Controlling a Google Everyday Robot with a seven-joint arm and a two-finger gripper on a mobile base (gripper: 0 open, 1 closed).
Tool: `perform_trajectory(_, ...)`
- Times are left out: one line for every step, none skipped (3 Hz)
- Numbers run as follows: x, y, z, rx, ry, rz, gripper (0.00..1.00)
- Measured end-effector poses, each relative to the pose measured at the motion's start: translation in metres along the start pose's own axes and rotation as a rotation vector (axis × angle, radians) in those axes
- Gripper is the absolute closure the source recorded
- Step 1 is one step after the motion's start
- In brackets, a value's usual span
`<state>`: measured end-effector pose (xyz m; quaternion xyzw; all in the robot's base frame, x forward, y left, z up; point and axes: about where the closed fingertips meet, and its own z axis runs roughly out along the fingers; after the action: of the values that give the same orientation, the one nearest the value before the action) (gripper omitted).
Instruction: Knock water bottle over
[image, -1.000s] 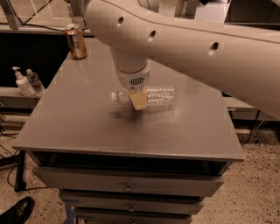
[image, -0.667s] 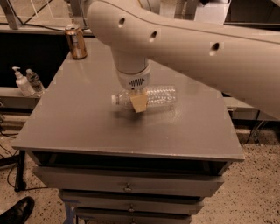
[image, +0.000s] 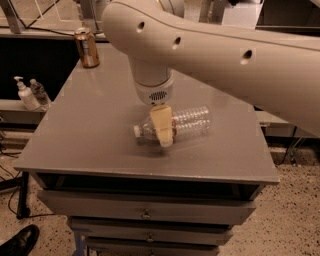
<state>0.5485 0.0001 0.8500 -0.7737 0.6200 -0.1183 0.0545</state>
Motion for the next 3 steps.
perform_trajectory(0.003,0.003,0.001,-0.007,-0.006,0.013,0.0)
perform_trajectory(0.013,0.004,0.0,-0.019,-0.071,0.061,0.0)
perform_trajectory(0.051,-0.001,-0.016,-0.005,-0.209,0.179,0.0)
